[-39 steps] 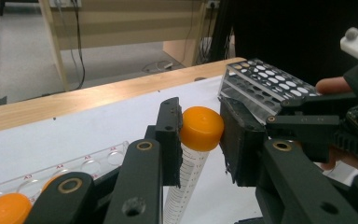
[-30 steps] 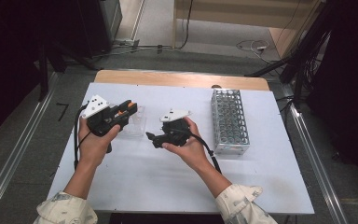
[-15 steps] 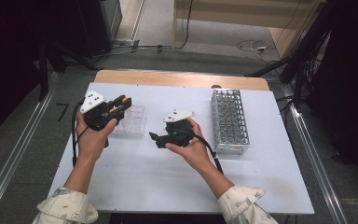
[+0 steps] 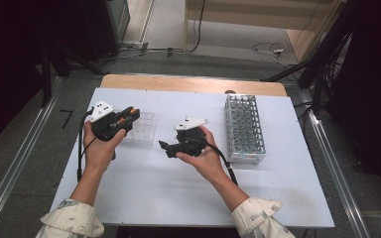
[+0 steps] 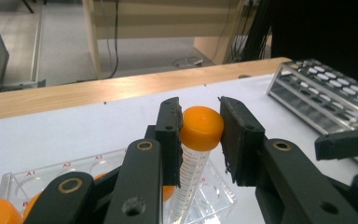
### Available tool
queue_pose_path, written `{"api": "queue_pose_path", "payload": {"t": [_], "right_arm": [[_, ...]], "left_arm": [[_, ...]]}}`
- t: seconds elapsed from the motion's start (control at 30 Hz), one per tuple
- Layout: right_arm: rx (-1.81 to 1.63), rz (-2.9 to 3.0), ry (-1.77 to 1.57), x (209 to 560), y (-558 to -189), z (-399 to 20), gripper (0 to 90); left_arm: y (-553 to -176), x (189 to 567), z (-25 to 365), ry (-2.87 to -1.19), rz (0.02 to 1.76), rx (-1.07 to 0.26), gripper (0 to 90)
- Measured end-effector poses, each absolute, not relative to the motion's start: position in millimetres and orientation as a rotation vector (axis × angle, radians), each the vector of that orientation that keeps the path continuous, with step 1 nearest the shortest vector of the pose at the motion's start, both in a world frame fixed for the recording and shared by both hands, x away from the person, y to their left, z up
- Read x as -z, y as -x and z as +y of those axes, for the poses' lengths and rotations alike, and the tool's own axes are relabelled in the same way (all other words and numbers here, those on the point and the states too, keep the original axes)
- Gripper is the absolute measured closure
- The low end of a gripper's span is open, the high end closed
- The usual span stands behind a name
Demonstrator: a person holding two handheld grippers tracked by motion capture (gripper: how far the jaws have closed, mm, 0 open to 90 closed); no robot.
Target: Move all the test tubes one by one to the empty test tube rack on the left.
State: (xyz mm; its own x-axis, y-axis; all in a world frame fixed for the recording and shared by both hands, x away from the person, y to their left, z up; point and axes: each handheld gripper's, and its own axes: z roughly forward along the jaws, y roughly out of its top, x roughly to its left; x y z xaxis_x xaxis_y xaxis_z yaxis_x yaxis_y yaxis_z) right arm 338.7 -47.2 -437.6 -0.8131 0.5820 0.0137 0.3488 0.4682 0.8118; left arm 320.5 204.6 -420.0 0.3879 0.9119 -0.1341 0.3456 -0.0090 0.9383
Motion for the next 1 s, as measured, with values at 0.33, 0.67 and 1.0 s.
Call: {"api": "queue_pose_path", "payload": {"t": [0.33, 0.67, 1.0], "right_arm": [[-1.267, 2.457, -0.793, 438.3, -338.5, -47.0, 22.7], [-1.272, 2.454, -0.801, 439.1, -338.1, -46.8, 22.7], [-1.285, 2.426, -0.798, 439.2, -337.4, -50.4, 22.6]], "left_arm": [[-319.6, 428.9, 201.0, -1.612, 1.160, -0.679, 70.7], [-316.7, 425.1, 200.0, -1.569, 1.136, -0.683, 51.6], [-310.7, 419.7, 195.0, -1.563, 1.138, -0.678, 25.4]]}}
